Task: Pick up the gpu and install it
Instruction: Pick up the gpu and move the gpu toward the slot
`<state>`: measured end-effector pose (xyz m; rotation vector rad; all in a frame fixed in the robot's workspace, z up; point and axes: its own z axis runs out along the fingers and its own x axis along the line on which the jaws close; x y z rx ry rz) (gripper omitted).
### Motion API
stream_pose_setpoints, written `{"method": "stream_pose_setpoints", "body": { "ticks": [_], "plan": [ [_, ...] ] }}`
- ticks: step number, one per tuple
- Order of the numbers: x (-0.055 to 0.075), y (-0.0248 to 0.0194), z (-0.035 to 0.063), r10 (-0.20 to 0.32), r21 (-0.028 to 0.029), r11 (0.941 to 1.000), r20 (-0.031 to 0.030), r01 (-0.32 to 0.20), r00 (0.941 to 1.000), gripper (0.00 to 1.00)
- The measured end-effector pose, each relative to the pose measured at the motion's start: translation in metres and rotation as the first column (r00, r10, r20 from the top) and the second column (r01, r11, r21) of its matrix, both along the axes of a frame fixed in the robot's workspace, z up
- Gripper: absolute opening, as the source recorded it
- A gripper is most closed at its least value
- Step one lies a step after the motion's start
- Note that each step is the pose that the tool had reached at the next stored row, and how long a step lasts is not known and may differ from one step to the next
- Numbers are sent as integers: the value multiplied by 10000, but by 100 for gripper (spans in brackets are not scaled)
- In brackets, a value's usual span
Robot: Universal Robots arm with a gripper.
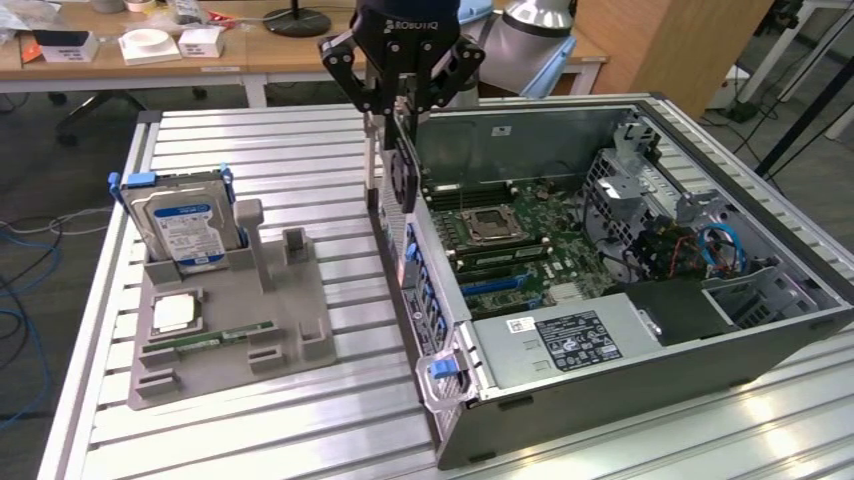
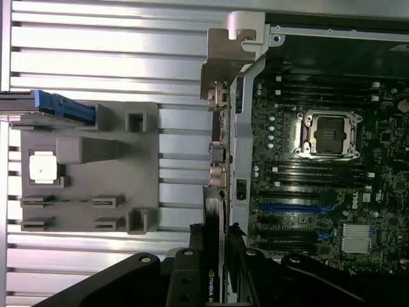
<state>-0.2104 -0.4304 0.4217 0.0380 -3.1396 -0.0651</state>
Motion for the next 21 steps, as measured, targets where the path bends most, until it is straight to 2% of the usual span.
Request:
{"method": "stream_pose_setpoints", "body": {
  "ticks": [9, 21],
  "plan": [
    [25, 0, 0, 6, -1, 10000, -1, -6, 10000, 26],
    [124, 0, 0, 10, -1, 10000, -1, -10, 10000, 26]
  ]
}}
